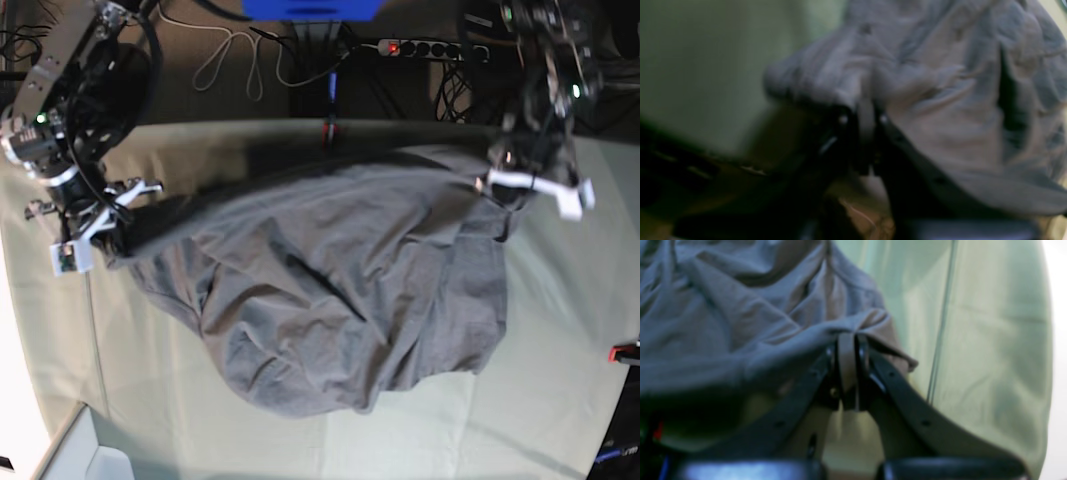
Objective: Layout the t-shirt on the table in an organized manner, then fold the t-shirt properly
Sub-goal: 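Hold the shirt edge taut with both grippers, adjusting grip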
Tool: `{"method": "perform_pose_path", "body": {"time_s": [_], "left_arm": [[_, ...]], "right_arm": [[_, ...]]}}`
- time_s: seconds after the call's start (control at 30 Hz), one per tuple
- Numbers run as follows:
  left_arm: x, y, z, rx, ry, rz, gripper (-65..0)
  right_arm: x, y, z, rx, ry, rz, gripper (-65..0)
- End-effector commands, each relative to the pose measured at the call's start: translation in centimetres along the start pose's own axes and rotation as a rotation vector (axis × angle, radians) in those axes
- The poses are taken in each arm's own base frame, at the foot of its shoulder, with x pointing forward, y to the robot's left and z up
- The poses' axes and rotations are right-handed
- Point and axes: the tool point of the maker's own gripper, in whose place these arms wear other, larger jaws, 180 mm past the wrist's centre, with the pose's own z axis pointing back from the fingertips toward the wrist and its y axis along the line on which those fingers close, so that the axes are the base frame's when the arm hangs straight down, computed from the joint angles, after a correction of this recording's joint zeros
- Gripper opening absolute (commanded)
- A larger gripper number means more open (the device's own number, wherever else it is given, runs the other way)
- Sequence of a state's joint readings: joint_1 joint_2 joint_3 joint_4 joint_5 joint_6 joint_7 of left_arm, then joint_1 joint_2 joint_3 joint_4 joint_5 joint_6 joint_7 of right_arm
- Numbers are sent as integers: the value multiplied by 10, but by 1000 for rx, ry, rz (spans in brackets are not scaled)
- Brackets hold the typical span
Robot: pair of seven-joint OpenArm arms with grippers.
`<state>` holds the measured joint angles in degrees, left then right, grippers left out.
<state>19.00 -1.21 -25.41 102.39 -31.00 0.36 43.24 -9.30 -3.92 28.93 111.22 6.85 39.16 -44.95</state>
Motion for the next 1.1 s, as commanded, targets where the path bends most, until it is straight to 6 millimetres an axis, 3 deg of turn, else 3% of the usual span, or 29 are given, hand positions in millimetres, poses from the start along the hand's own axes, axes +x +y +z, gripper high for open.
{"method": "perform_pose_path", "body": {"time_s": [0.0,0.13,0.23,0.4,0.53,0.67,0.87,1.07], "left_arm": [[19,-13,-6,-36,-30,-7,-521],[42,-34,-38,-80,-3,32,-331],[62,-43,-54,-76,-14,85,-231],[80,-49,-49,-91,-57,86,-214],[61,-36,-27,-64,-49,54,-214],[23,-15,-6,-16,3,42,-213],[-15,15,-10,55,106,59,-212],[-24,23,-10,75,130,71,-212]], "right_arm": [[18,0,2,7,-63,15,-650],[29,-5,0,-3,-90,20,-650],[36,-9,-5,-4,-102,23,-650],[37,-11,-7,-5,-102,21,-650],[36,-10,-7,-3,-100,16,-650],[36,-7,-8,3,-101,18,-650],[36,-6,-8,5,-100,17,-650],[31,-6,-8,7,-88,15,-650]]}}
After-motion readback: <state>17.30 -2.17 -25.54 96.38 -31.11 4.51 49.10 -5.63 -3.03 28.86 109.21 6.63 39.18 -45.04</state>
